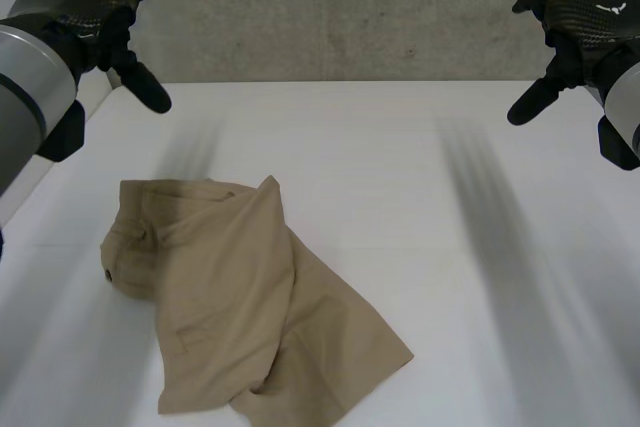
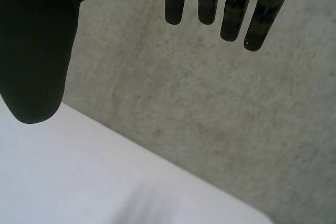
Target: Fold the shorts.
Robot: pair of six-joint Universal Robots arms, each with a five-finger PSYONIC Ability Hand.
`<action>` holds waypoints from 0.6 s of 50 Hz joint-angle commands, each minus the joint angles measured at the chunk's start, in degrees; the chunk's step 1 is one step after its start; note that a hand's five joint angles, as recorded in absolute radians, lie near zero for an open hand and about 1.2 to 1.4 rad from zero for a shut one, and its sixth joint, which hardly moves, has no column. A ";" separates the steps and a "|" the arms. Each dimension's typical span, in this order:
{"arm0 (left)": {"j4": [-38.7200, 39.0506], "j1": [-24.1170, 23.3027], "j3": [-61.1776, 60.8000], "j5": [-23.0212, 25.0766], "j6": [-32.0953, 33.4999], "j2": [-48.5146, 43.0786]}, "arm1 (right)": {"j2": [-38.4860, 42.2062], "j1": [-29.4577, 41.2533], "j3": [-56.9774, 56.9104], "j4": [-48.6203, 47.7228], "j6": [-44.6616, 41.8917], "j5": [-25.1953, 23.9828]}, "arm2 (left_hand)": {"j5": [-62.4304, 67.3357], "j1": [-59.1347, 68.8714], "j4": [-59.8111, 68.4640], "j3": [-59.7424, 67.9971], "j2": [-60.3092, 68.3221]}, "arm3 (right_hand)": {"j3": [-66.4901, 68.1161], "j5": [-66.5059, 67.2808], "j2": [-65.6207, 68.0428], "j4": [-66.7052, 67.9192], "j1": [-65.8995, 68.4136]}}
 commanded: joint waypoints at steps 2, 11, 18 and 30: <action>-3.77 0.96 0.79 0.98 0.29 0.99 | 0.30 -0.38 -1.22 4.01 2.86 -0.59 | -0.31 -0.46 -0.73 -1.33 -0.59 | -2.02 -3.94 -2.69 -3.44 -1.34; -3.68 1.14 0.35 1.07 0.29 1.51 | -0.14 -0.12 -0.52 3.83 2.51 -1.20 | -1.15 -1.30 -1.57 -2.17 -1.43 | -2.02 -3.94 -2.69 -3.44 -1.34; -3.68 1.40 -0.09 1.16 0.73 1.25 | -0.05 0.06 -0.17 3.92 2.07 -1.20 | -1.83 -1.97 -2.25 -2.84 -2.10 | -2.02 -3.94 -2.69 -3.44 -1.34; 4.13 2.46 -3.69 1.51 15.19 -5.94 | 0.21 0.41 4.84 4.18 -18.57 -5.95 | -1.33 -1.47 -1.75 -2.34 -1.60 | -2.02 -3.94 -2.69 -3.44 -1.34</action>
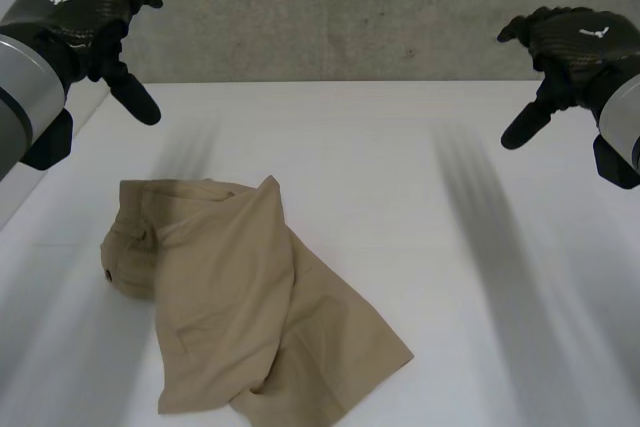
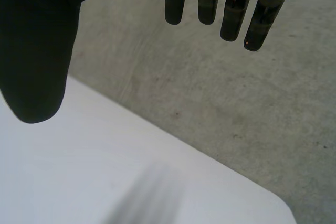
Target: Fold the shorts.
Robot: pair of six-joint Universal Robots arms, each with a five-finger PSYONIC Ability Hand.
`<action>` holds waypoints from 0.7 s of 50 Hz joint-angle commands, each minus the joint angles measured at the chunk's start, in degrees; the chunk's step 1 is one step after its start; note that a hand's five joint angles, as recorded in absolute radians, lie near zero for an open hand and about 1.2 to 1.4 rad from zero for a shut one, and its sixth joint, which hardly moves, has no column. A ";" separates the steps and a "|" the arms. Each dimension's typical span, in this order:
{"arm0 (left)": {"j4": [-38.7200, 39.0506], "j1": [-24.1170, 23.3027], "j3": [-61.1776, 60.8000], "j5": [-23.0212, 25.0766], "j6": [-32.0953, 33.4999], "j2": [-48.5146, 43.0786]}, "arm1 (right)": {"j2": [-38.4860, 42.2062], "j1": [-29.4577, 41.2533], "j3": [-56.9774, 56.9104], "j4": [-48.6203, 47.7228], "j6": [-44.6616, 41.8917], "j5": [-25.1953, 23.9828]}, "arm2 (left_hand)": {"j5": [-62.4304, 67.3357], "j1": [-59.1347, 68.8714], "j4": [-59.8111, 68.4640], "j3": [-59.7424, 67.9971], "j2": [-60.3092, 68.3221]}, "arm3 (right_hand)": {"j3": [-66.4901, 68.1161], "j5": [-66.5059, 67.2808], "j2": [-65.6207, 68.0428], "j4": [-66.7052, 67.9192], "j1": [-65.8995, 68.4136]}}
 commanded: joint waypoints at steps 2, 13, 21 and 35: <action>6.04 0.84 -2.89 0.18 17.04 -8.46 | 0.20 0.98 4.98 -0.09 -18.18 -4.11 | -1.32 -1.47 -1.23 -1.80 -1.07 | -2.02 -3.93 -2.69 -3.44 -1.34; 7.63 6.55 -0.61 -0.52 31.21 -24.28 | 0.55 3.18 5.34 -0.27 -18.89 -3.85 | 0.19 0.04 0.28 -0.29 0.45 | -2.02 -3.93 -2.69 -3.44 -1.34; 8.68 8.22 3.00 -2.01 31.21 -32.11 | 1.26 3.45 5.69 -0.45 -18.89 -3.94 | 21.84 21.70 21.94 21.37 22.10 | -2.02 -3.93 -2.69 -3.44 -1.34; 37.11 1.29 5.81 -6.76 25.42 -26.95 | 2.84 3.53 5.34 -0.62 -18.89 -3.94 | 67.12 66.97 67.21 66.64 67.37 | -2.02 -3.93 -2.69 -3.44 -1.34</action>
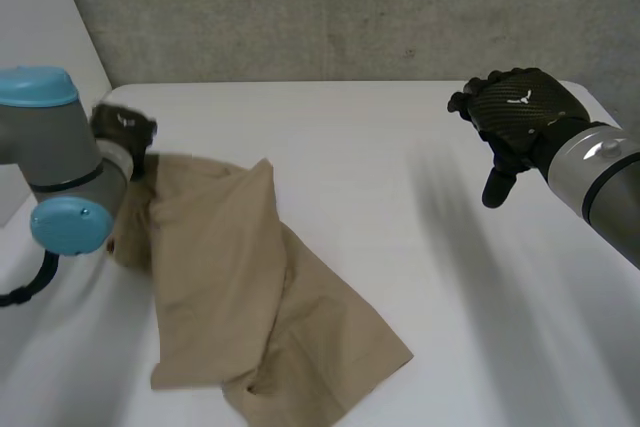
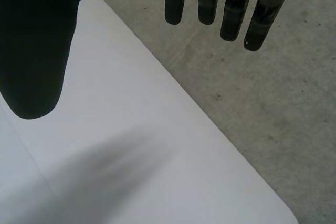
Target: Fold the shorts.
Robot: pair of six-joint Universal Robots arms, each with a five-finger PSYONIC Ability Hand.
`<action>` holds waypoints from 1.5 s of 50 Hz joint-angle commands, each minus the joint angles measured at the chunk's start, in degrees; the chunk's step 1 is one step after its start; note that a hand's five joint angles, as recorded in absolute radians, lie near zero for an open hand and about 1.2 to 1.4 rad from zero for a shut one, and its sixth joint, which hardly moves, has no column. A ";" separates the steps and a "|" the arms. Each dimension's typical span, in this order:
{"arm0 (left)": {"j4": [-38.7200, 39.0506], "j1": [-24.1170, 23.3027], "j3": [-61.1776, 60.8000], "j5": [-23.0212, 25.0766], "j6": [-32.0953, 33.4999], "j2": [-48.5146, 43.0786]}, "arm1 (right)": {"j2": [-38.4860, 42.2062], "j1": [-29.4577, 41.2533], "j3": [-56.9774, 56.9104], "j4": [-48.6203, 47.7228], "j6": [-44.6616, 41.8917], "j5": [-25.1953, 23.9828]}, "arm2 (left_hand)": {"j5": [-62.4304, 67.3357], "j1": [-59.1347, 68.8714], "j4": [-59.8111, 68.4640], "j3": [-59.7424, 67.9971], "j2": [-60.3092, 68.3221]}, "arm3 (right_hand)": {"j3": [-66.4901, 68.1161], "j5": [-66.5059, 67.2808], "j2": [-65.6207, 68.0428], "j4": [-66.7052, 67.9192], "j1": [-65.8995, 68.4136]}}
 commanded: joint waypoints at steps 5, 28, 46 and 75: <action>29.13 -10.99 2.16 -2.76 -5.06 7.09 | 0.40 -0.44 -0.67 -0.10 0.09 0.26 | 16.66 13.81 11.75 12.02 11.58 | -2.02 -3.93 -2.69 -3.44 -1.34; 33.63 -35.53 -9.78 17.54 -12.62 -4.16 | -2.86 -8.17 -1.99 -1.86 -0.09 2.64 | -44.00 -46.85 -48.92 -48.64 -49.09 | -2.02 -3.93 -2.69 -3.44 -1.34; 26.78 -28.50 -11.11 12.09 -7.78 7.09 | 1.97 -9.75 1.26 -0.72 -10.54 -10.19 | -49.59 -52.44 -54.51 -54.23 -54.68 | -2.02 -3.93 -2.69 -3.44 -1.34; -0.48 -28.41 12.18 22.11 -9.98 -11.71 | 24.04 -9.23 -0.15 -2.91 -2.90 -16.87 | -26.71 -29.57 -31.63 -31.35 -31.80 | 6.47 4.56 5.81 5.05 7.15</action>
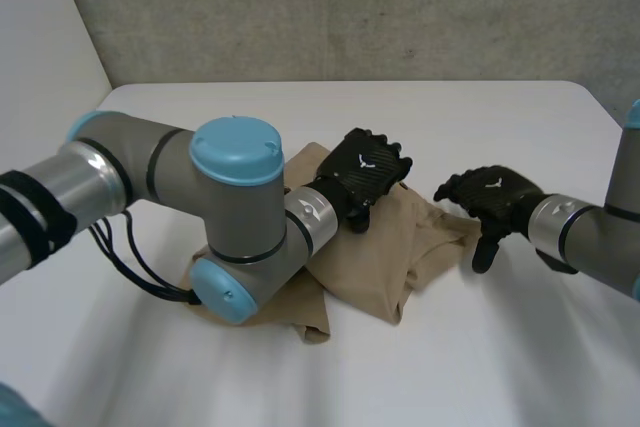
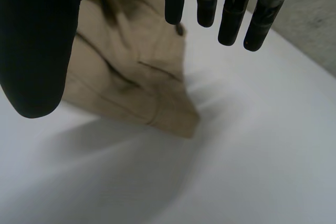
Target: Fold the shorts.
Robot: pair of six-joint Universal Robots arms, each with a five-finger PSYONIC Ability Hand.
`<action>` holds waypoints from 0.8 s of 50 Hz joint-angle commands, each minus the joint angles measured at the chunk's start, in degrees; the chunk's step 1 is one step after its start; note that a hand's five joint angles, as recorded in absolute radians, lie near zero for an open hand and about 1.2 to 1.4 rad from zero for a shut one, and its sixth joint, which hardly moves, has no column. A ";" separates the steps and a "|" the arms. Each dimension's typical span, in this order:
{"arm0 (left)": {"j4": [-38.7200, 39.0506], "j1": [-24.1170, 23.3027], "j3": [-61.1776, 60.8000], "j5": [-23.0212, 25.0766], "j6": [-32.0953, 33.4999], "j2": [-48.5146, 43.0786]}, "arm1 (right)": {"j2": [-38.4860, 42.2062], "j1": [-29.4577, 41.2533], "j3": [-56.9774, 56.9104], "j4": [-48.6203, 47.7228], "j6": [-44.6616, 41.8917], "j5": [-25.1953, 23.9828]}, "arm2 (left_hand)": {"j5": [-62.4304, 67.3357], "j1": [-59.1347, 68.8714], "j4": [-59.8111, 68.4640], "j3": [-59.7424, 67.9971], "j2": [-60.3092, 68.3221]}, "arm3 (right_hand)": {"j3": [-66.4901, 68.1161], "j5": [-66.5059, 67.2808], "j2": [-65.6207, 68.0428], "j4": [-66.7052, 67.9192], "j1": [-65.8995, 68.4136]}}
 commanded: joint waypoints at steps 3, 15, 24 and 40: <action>-1.07 -0.02 2.97 2.07 0.48 -4.68 | 3.23 0.43 0.31 -2.46 0.53 -1.24 | 11.27 10.95 11.42 11.39 11.34 | 8.39 7.67 8.61 9.33 11.39; -1.86 0.16 2.97 1.46 3.91 -5.39 | 5.95 0.43 0.58 -7.30 0.79 -1.06 | 37.45 37.13 37.59 37.57 37.52 | 22.18 21.46 22.40 23.13 25.19; -1.69 0.60 1.21 -2.84 4.00 -2.23 | 7.71 0.52 -0.04 -12.31 1.15 -0.62 | 53.81 53.49 53.96 53.93 53.88 | 63.14 62.42 63.36 64.09 66.15; -1.95 6.13 -18.29 -16.11 4.61 25.53 | -11.77 0.61 -0.38 -8.64 4.93 3.94 | 53.81 53.49 53.96 53.93 53.88 | 65.37 64.65 65.59 66.32 68.37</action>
